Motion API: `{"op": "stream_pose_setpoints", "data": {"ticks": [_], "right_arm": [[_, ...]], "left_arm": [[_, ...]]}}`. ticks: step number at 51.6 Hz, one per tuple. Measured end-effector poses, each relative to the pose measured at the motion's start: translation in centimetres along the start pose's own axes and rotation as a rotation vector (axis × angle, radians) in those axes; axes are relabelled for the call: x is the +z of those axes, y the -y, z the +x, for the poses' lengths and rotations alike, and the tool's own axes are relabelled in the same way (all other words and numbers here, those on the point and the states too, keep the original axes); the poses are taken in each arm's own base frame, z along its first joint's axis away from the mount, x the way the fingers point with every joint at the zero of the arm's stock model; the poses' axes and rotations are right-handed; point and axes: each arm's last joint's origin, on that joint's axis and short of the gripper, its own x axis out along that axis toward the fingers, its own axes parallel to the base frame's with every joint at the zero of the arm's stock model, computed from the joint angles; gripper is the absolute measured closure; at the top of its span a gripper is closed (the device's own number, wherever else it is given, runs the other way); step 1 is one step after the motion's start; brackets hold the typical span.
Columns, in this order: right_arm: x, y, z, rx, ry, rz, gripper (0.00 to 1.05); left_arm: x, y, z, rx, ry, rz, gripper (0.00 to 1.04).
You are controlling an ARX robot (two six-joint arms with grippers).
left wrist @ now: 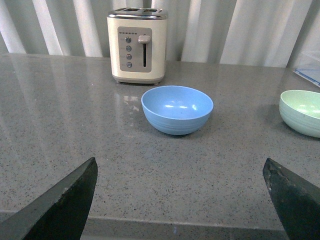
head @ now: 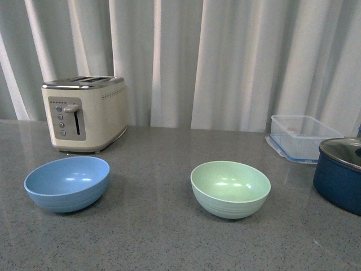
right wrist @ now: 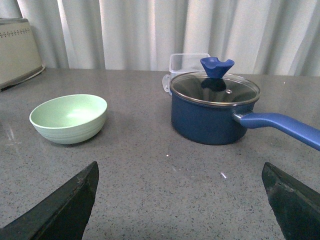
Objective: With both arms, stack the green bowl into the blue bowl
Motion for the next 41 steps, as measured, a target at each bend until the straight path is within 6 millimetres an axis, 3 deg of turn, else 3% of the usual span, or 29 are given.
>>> {"op": "stream_pose_setpoints", "data": {"ticks": [18, 23, 28, 41], "right_arm": [[0.0, 0.0, 0.0, 0.0, 0.0, 0.0, 0.1], [0.0, 0.0, 0.0, 0.0, 0.0, 0.0, 0.1], [0.0, 0.0, 0.0, 0.002, -0.001, 0.0, 0.1], [0.0, 0.0, 0.0, 0.0, -0.001, 0.0, 0.1]], "left_arm": [[0.0, 0.0, 0.0, 0.0, -0.001, 0.0, 0.07], [0.1, -0.2, 0.4, 0.287, -0.378, -0.03, 0.07], [0.6, -1.0, 2.5, 0.467, -0.565, 0.01, 0.07], [4.5, -2.8, 9.4, 0.387, -0.512, -0.061, 0.07]]}}
